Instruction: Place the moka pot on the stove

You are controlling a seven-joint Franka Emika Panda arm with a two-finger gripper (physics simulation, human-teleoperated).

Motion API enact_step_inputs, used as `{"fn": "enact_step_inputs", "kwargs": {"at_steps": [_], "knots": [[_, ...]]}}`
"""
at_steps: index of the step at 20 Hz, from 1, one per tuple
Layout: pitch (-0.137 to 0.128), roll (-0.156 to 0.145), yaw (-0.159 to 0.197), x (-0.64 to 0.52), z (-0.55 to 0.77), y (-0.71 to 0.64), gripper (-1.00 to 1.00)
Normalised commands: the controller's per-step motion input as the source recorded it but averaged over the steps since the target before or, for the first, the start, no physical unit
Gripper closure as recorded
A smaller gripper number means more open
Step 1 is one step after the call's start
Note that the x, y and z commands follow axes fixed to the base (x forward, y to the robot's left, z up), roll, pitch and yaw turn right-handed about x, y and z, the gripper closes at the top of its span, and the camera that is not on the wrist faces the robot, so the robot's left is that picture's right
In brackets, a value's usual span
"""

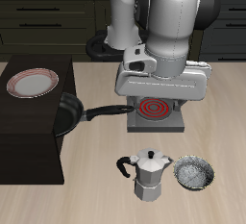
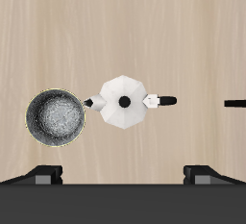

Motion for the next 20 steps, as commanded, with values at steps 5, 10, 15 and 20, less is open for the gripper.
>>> {"fn": "enact_step_inputs", "kwargs": {"at_steps": [5, 10, 15, 20], "knots": [[0.006, -0.004, 0.017, 0.06, -0.4, 0.07, -1.0], [0.016, -0.008, -0.03, 0.08, -0.25, -0.05, -1.0], [0.012, 0.005, 0.002, 0.04, -0.21, -0.03, -1.0], [0.019, 0.0, -0.001, 0.05, -0.24, -0.02, -1.0]]}}
